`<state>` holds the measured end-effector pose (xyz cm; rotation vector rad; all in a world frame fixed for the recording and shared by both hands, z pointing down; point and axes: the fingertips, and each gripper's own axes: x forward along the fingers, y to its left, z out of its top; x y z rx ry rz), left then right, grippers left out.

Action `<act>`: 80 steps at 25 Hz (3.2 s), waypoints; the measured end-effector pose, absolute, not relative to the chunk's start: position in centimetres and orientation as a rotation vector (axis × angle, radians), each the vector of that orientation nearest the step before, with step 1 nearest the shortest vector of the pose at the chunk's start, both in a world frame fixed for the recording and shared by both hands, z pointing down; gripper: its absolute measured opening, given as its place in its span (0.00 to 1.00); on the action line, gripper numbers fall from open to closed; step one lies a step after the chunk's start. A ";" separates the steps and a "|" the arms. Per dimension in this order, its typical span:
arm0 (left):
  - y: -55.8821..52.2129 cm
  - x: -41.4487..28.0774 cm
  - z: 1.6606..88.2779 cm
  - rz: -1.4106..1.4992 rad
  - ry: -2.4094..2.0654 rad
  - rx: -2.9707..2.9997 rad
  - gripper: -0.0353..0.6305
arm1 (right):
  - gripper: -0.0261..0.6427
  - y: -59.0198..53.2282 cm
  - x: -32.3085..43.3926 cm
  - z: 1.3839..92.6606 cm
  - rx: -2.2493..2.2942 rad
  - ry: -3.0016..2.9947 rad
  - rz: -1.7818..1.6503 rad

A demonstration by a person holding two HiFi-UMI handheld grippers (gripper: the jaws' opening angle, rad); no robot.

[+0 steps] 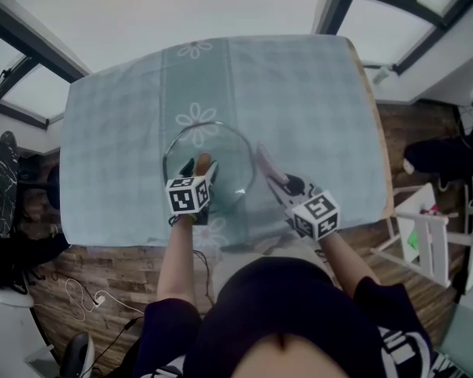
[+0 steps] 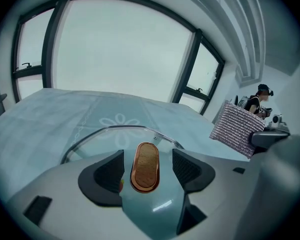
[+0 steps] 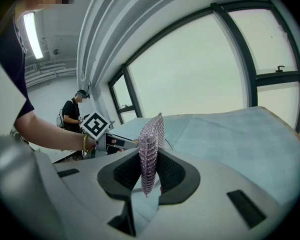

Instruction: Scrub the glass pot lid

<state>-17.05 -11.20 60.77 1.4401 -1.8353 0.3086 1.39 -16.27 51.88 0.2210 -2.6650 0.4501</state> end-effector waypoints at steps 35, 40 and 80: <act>3.8 -14.8 53.3 0.070 -2.093 1.335 0.05 | 0.16 -5.4 -1.4 48.7 0.322 -2.723 0.399; 5.4 -13.5 52.3 0.035 -2.077 1.366 0.05 | 0.16 -3.2 -0.9 48.0 0.347 -2.725 0.391; 15.1 -5.8 50.1 -0.010 -2.029 1.467 0.05 | 0.16 8.7 5.3 46.5 0.363 -2.748 0.322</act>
